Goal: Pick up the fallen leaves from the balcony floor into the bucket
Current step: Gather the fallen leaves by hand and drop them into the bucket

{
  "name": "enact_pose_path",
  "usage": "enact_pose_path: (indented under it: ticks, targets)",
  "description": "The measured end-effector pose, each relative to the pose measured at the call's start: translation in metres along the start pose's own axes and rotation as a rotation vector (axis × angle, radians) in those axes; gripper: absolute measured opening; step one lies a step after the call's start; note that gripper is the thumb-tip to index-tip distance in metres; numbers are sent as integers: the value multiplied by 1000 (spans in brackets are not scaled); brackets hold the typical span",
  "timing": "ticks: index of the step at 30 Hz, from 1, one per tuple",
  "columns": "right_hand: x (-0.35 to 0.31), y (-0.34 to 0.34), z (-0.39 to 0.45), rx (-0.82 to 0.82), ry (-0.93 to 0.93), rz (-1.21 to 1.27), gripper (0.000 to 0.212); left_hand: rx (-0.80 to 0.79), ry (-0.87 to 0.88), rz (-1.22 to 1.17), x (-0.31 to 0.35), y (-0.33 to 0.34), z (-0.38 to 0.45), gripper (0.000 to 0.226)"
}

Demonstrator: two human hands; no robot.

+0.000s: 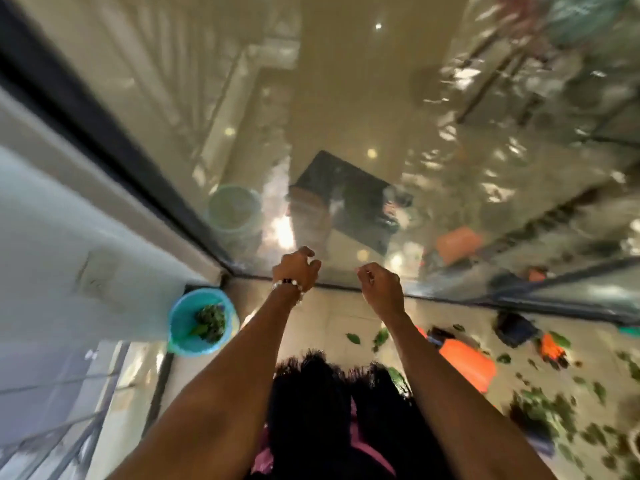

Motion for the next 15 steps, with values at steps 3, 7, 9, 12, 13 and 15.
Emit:
enact_pose_path:
  ticks: [3,7,9,12,13,15]
  targets:
    - [83,-66,-27,135,140,58,25,-69,166,145,95,55,-20,39]
    - [184,-140,-75,268,345,98,28,-153,376,330,204,140,-56,41]
    - [230,-172,-100,307,451,103,35,-191,473,381,248,187,-72,40]
    - [291,-216,-145,418,612,151,40,-247,617,521,304,255,-99,43]
    - [309,-228,-160,471,647,163,42,-257,664,568,321,275,-111,44]
    - [337,-247,-192,556,729,181,45,-283,750,623,347,311,-137,49]
Point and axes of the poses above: each hand's wrist, its own z-axis towards the middle knuckle, its own y-axis out of the palm, x = y × z, the point moved 5 cm from there along z, towards the middle knuckle, and after that the axes turned 7 degrees about -y, right-handed, at the moved point
